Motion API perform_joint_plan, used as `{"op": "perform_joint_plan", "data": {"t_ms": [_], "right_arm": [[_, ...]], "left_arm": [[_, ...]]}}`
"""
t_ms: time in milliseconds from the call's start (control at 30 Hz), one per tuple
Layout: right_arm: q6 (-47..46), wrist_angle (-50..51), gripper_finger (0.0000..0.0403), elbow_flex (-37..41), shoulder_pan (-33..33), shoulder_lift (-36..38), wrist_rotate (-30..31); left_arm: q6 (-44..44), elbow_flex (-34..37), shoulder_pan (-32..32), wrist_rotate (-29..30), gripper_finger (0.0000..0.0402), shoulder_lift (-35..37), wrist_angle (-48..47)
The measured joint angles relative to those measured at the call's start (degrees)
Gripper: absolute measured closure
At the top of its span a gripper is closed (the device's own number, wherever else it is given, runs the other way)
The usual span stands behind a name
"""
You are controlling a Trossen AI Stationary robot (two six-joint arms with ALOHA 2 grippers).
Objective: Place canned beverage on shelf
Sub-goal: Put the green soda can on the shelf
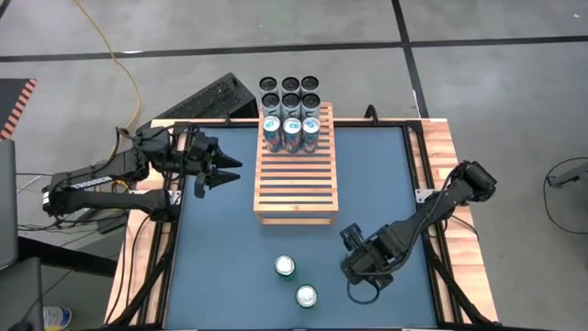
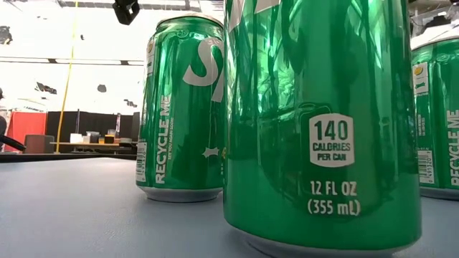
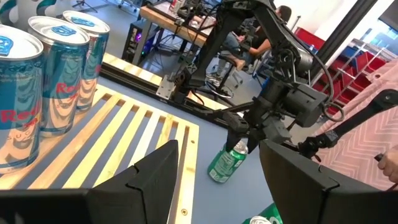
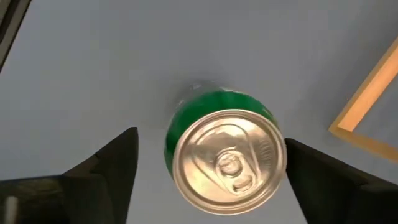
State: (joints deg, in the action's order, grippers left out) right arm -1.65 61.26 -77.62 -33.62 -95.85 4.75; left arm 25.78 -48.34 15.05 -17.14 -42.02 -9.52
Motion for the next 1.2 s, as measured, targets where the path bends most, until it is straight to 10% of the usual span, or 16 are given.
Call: {"op": "perform_joint_plan", "data": {"t_ms": [667,1200], "right_arm": [[-3.5,-0.7,0.0251,-0.2,2.8,0.1,-1.6],[-14.9,4.4,0.0251,-8.8,4.6,0.6,-4.1]], "left_arm": [[0.4,0.0,0.0,0.0,0.0187,0.0,-0.1],[0.4,0.0,0.0,0.0,0.0187,0.0,-2.0]]}}
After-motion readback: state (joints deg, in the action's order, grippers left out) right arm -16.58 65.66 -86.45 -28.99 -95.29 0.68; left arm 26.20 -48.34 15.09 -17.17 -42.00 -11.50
